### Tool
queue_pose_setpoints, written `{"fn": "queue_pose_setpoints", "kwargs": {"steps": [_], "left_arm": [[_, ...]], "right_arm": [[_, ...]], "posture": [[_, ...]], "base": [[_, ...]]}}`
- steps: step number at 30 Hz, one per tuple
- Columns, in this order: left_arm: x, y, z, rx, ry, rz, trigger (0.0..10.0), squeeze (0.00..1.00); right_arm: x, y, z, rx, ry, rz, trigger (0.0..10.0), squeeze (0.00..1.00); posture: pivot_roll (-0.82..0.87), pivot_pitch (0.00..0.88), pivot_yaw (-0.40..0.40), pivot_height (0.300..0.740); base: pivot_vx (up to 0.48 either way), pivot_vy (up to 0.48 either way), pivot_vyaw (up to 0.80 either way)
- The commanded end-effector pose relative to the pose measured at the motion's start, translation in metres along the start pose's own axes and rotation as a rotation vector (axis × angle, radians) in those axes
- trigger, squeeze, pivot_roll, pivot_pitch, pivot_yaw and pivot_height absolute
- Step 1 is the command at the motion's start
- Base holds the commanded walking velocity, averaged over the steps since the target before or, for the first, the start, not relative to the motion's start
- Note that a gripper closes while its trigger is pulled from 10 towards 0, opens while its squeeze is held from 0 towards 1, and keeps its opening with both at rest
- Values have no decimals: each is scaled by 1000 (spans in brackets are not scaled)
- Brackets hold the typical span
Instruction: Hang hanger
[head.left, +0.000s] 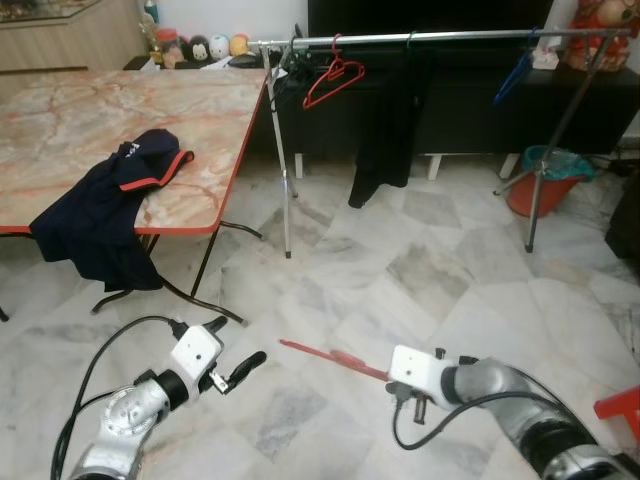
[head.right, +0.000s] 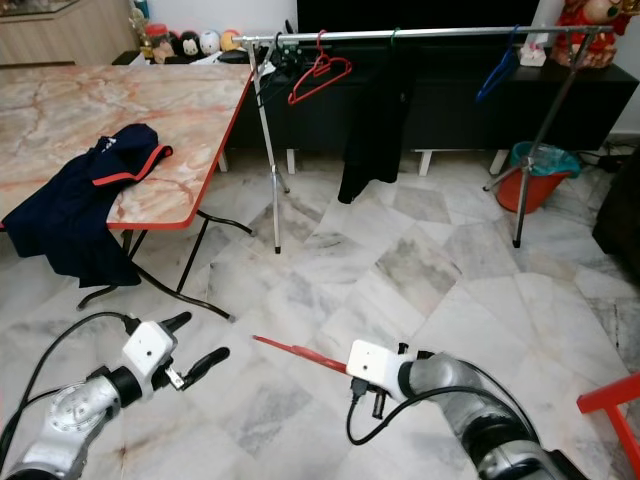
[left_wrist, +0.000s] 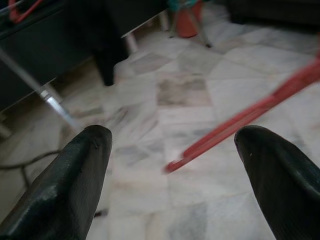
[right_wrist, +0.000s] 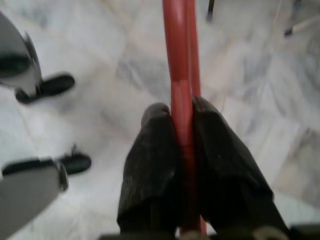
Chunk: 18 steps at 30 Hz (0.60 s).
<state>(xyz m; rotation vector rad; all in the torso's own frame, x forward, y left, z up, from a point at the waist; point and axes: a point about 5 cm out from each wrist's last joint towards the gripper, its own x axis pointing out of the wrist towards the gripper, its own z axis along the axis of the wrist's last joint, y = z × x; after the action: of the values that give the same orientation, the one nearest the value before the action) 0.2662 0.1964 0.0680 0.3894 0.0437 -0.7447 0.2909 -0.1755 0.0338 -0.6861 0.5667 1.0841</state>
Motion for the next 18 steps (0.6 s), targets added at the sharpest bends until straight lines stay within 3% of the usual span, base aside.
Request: {"fn": "queue_pose_setpoints", "kwargs": {"steps": [1,2,4,6,8,10,13,18], "left_arm": [[-2,-8,9,12,-7,-100,10000,0],[-2,-11,22,24,-39,-142,10000,0],[-1,-11,29,20,-55,-150,10000,0],[4,-12,51,-24,-116,-175,10000,0],[5,-13,55,-33,-128,-186,10000,0],[5,-25,69,-46,-126,-298,10000,0],[5,-31,72,-37,-115,-346,10000,0],[0,-34,74,-24,-57,-404,10000,0]], "right_arm": [[-7,-3,21,26,-142,50,10000,0],[-13,-2,35,23,-215,102,10000,0],[-15,-1,42,20,-249,119,10000,0],[-20,3,61,4,-335,168,10000,0],[-21,4,64,-3,-348,180,10000,0],[-23,10,78,-20,-401,240,10000,0],[-22,15,78,-35,-385,267,10000,0],[-22,25,64,-51,-266,320,10000,0]], "posture": [[-1,13,16,740],[2,13,15,740],[4,16,14,740],[1,15,14,740],[1,15,14,740],[3,16,16,740],[3,16,16,740],[7,15,15,740]], "base": [[0,0,0],[0,0,0],[0,0,0],[0,0,0],[0,0,0],[0,0,0],[0,0,0],[0,0,0]]}}
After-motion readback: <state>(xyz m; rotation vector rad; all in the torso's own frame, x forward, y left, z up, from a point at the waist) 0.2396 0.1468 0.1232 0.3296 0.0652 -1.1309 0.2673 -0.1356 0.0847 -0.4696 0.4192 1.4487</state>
